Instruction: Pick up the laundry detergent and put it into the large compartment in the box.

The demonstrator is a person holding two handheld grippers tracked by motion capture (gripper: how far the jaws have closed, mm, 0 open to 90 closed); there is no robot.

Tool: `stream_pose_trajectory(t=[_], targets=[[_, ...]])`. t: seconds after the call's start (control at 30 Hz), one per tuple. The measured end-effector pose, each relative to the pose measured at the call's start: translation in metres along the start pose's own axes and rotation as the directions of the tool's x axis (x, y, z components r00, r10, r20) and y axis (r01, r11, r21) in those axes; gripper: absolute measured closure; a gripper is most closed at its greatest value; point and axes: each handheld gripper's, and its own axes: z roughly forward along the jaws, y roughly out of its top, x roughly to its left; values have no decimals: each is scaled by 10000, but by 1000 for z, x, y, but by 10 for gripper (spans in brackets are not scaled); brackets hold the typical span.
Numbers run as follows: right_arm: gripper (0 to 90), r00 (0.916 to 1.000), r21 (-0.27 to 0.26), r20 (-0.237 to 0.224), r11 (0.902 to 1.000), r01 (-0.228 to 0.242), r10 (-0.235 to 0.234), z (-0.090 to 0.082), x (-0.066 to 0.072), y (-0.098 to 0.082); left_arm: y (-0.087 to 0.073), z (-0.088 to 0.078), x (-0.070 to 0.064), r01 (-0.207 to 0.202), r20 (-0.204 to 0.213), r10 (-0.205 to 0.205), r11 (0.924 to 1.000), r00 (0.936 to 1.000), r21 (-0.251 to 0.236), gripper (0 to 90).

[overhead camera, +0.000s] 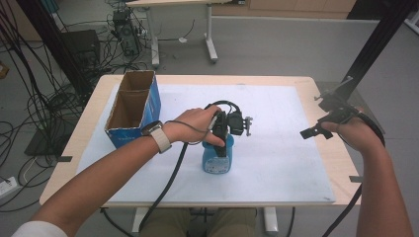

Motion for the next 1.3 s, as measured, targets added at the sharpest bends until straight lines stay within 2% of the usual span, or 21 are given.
stream_pose_trajectory(t=[1.3], targets=[[78,10000,38,43,10000,1,-1,-2,1,0,0,0,-1,60,-21,-60,10000,10000,17,387]])
